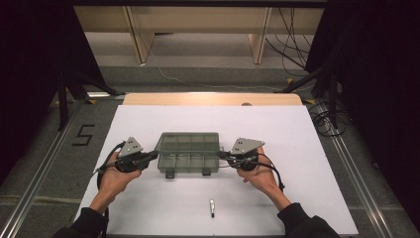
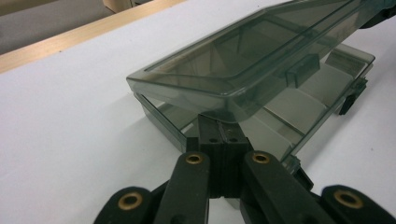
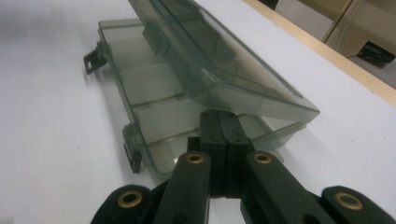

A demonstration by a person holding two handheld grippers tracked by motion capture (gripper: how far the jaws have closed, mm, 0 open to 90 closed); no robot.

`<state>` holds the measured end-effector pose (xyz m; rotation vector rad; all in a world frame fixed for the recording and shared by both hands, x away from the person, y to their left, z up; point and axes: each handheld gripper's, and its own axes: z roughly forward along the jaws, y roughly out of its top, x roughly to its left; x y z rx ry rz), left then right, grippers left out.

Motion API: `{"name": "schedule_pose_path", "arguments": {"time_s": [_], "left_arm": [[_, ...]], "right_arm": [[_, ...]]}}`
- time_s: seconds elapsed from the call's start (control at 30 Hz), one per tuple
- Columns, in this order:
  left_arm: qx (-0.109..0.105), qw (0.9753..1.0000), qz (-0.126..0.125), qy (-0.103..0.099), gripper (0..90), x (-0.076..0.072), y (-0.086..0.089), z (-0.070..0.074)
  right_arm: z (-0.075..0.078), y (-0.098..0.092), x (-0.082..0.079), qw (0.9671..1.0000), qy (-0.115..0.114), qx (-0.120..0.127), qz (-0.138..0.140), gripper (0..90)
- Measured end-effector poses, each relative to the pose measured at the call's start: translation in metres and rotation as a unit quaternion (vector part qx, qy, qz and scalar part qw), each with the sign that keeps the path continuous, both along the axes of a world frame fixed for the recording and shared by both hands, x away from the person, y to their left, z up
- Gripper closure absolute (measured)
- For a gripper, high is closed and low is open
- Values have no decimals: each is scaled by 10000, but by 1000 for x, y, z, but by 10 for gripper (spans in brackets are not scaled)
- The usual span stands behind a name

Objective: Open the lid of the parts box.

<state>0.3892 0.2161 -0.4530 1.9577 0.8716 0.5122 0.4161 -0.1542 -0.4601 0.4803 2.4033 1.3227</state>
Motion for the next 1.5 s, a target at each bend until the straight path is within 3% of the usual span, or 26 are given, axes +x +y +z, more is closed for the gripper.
{"name": "schedule_pose_path", "arguments": {"time_s": [0.23,0.67,1.5], "left_arm": [[-79,9999,20,-103,894,1,-4,6],[-39,9995,39,-306,894,7,-7,16],[-136,9991,191,-361,894,14,-4,26]], "right_arm": [[5,2,3,9998,-145,84,-73,900],[11,5,7,9991,-297,229,-203,900],[18,13,16,9981,-437,238,-360,900]]}}
